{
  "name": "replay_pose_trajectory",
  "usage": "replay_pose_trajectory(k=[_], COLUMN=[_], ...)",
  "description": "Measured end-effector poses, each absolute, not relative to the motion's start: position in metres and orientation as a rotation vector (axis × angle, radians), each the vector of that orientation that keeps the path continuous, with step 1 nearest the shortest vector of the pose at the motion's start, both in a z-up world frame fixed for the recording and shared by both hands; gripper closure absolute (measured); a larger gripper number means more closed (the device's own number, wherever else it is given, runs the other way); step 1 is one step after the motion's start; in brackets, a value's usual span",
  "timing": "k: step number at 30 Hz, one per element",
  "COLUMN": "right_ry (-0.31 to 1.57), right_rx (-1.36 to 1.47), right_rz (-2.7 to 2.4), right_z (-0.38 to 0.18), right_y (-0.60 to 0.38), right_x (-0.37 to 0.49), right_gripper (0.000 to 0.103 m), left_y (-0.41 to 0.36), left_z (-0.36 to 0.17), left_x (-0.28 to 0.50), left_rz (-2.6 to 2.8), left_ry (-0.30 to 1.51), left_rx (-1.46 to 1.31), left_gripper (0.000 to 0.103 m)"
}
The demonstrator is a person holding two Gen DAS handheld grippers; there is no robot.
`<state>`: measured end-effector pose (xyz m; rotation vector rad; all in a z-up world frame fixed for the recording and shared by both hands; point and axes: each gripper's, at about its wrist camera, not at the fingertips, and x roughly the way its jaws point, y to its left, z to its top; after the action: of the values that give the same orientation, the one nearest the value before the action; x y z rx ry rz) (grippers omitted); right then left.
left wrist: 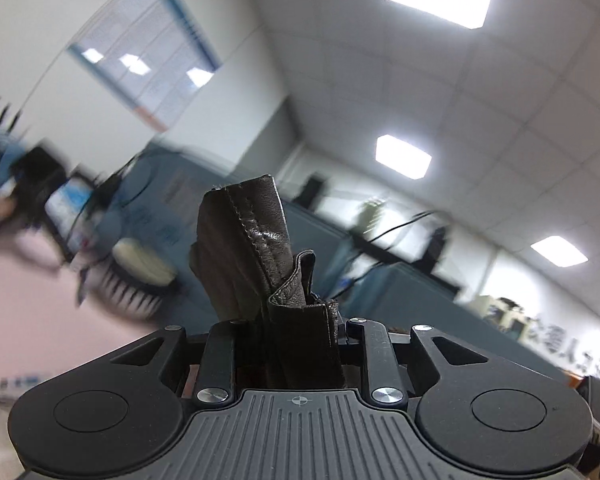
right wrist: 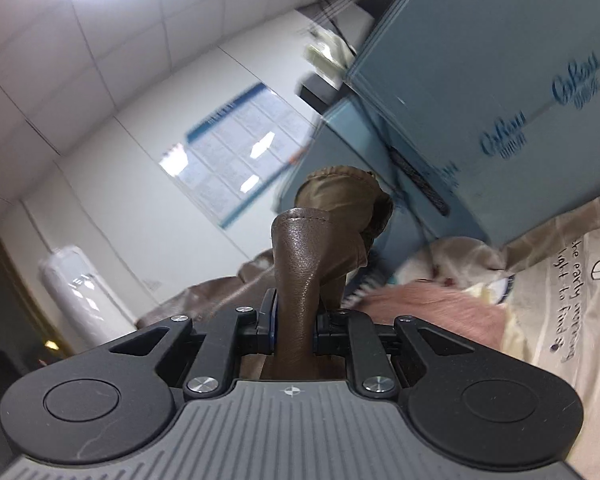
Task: Fold clothes
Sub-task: 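Carry the held jacket with both tools toward the pink sweater pile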
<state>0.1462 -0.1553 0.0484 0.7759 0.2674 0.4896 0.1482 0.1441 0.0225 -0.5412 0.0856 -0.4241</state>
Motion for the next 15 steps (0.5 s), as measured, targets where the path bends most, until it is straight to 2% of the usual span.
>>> replay_pose_trajectory(k=[4,10,12,15], right_ry=[0.268,0.286,0.273,0.247], right_rx=[0.694,0.665,0.616,0.537], right_rz=[0.401,0.365,0.337,0.299], right_z=[0.019,-0.008,-0.01,-0.012], right_y=[-0.158,-0.17,-0.167,-0.161], right_x=[0.173,0.195,0.192,0.185], right_gripper=[0.082,0.072,0.063,0.056], left_y=[0.151,0.136,0.133,0.129], left_z=[0.0,-0.001,-0.003,-0.004], left_x=[0.166,0.172,0.17,0.167], left_rz=[-0.386,-0.354,-0.341,-0.312], left_ry=[0.188,0.207,0.208,0.203], left_rx=[-0.527,-0.433,-0.415,-0.383], left_gripper=[0.078,0.071,0.069,0.06])
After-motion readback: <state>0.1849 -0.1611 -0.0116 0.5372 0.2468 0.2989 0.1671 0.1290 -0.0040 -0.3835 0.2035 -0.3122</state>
